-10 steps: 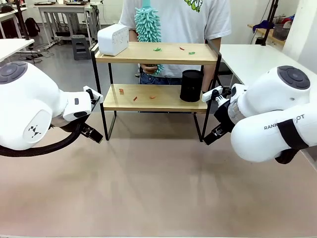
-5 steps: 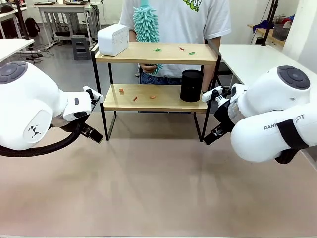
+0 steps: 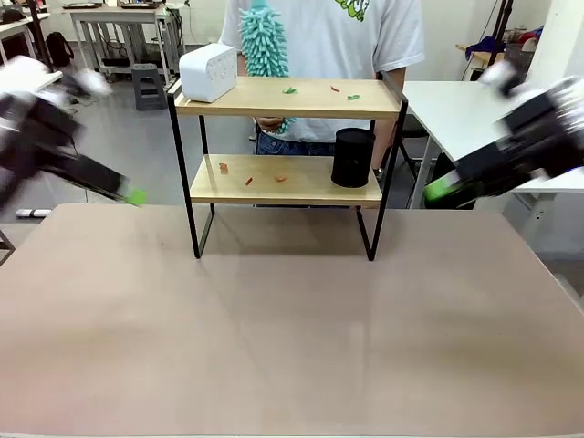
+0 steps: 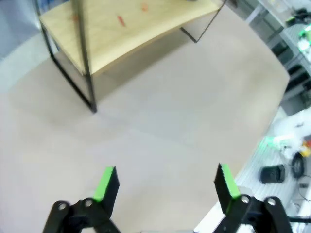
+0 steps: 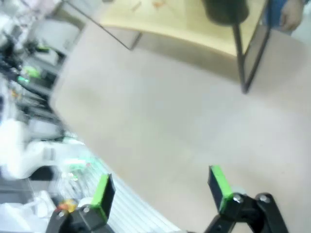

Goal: Clean the shelf.
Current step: Pick up the Duster from the human.

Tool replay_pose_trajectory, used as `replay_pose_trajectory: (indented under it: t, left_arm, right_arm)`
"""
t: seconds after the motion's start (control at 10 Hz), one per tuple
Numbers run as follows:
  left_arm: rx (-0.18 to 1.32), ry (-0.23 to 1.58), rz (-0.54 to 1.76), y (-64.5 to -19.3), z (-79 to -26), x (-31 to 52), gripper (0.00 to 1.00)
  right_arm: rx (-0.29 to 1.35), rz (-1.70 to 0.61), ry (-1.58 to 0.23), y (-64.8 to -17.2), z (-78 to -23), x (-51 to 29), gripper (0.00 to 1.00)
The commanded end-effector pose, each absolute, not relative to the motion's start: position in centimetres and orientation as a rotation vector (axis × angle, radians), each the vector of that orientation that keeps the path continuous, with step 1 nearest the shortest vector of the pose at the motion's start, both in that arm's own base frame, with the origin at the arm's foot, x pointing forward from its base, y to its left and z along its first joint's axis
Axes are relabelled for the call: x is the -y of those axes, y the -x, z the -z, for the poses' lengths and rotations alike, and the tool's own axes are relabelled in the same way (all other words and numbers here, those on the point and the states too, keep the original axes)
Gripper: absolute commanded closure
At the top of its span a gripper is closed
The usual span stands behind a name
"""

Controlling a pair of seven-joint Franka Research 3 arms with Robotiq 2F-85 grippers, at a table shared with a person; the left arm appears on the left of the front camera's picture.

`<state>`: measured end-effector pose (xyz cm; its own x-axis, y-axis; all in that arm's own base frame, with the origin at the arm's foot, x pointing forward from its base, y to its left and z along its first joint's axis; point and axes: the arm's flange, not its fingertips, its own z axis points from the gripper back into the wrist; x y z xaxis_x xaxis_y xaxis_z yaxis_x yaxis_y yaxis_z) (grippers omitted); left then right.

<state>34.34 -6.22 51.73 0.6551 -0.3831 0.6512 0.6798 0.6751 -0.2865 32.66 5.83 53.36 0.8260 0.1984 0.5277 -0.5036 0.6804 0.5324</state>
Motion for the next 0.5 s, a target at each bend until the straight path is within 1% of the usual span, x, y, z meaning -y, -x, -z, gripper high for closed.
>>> replay_pose_trajectory:
  t: [0.0,0.1,0.2,0.3,0.4]
  left_arm:
    - [0.665,0.721,0.431,-30.9,-49.8,-4.1,0.00]
    - [0.731,0.851,0.281,-30.3,-48.4,-8.5,0.00]
    - [0.806,0.981,0.153,-29.7,-46.1,-12.0,0.00]
    - [0.829,1.000,0.052,-30.2,-43.1,-14.0,0.00]
    - [0.747,1.005,-0.067,-32.0,-40.2,-14.4,0.00]
  right_arm:
    - [0.475,-0.110,-0.960,-32.2,-53.2,4.8,0.00]
    - [0.508,0.036,-1.075,-31.8,-51.1,9.4,0.00]
    - [0.515,0.189,-1.130,-31.8,-48.0,12.6,0.00]
    - [0.476,0.286,-1.145,-32.4,-44.5,13.8,0.00]
    - [0.429,0.304,-1.032,-33.7,-41.0,12.2,0.00]
